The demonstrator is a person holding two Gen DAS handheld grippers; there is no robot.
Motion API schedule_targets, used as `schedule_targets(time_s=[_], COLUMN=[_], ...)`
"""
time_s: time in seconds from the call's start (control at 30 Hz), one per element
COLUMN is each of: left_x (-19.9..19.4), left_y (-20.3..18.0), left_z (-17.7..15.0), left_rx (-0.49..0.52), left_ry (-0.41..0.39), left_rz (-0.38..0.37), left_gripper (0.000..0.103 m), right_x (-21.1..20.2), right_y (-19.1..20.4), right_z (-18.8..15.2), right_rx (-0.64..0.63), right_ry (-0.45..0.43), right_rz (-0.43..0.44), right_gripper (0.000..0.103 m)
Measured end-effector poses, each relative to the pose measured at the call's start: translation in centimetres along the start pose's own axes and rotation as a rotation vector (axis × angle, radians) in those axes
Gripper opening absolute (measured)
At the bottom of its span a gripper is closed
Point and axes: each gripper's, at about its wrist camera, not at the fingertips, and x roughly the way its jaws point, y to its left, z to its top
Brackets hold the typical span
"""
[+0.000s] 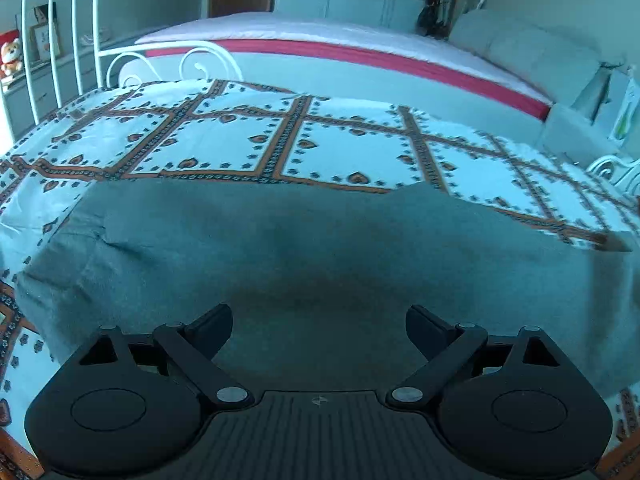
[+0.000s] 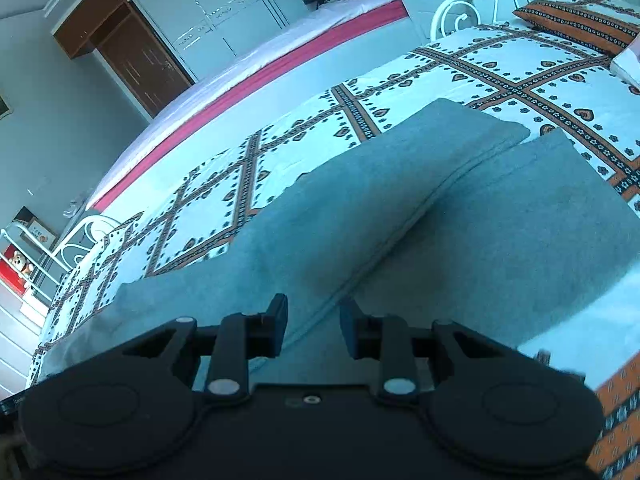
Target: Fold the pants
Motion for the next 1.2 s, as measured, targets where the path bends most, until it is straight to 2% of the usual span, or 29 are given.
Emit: schedule_targets(time_s=[0.1, 0.2, 0.3, 0.4, 0.43, 0.47, 0.5, 0.53, 0.57, 0.6, 0.63, 0.7, 0.93, 1.0, 1.1, 1.2], left_x=[1.9, 2.4, 2.5, 1.9, 1.0, 0.2, -0.8, -0.9, -0.3, 1.2, 1.7, 1.4, 0.9, 1.2, 1.4, 1.3], left_y=[-0.2, -2.0, -2.7, -3.1, -3.7, -4.1, -4.7, -5.5, -5.9, -5.9, -5.5, -5.9, -5.5, -5.2, -5.4, -5.5], left_z=[-0.9, -1.6, -1.8, -1.9, -2.0, -2.1, -2.2, -2.4, -2.8, -3.2, -3.7, -3.5, -3.3, -3.1, -3.4, -3.4], left_rx=[-0.006, 0.103, 0.137, 0.139, 0.149, 0.146, 0.159, 0.202, 0.229, 0.221, 0.17, 0.194, 0.141, 0.142, 0.148, 0.144], left_ry=[0.103, 0.107, 0.109, 0.084, 0.042, -0.01, -0.063, -0.074, -0.034, 0.069, 0.088, 0.081, 0.098, 0.101, 0.099, 0.096], left_rz=[-0.006, 0.039, 0.059, 0.091, 0.101, 0.071, 0.038, 0.043, 0.055, 0.041, 0.021, 0.031, 0.021, 0.014, 0.016, 0.022], left_gripper=[0.093, 0.101, 0.103, 0.102, 0.102, 0.102, 0.102, 0.103, 0.103, 0.103, 0.103, 0.103, 0.103, 0.103, 0.103, 0.103], right_x=[1.4, 2.9, 4.8, 5.8, 5.8, 5.8, 5.5, 5.3, 5.1, 4.8, 4.6, 4.3, -0.1, -1.0, 0.5, 0.5], right_y=[-1.5, -2.8, -3.6, -4.5, -4.7, -4.7, -4.5, -4.2, -3.9, -3.5, -3.2, -2.7, -1.2, -1.0, -1.6, -2.1], right_z=[0.6, 1.2, 1.8, 2.0, 2.1, 2.3, 2.3, 2.4, 2.4, 2.4, 2.4, 2.3, 1.5, 0.9, -0.2, -0.5], right_rx=[0.056, 0.127, 0.167, 0.23, 0.247, 0.255, 0.243, 0.227, 0.205, 0.178, 0.151, 0.116, 0.071, 0.047, 0.004, 0.014], right_ry=[0.021, 0.025, 0.034, 0.023, 0.022, 0.022, 0.014, 0.008, -0.004, -0.015, -0.022, -0.026, -0.102, -0.089, -0.002, -0.006], right_rz=[-0.004, -0.009, -0.039, -0.02, -0.026, -0.037, -0.049, -0.051, -0.054, -0.057, -0.063, -0.084, -0.086, -0.109, -0.184, -0.173], right_gripper=[0.022, 0.022, 0.023, 0.018, 0.015, 0.004, 0.001, 0.0, 0.0, 0.0, 0.0, 0.0, 0.0, 0.0, 0.0, 0.0])
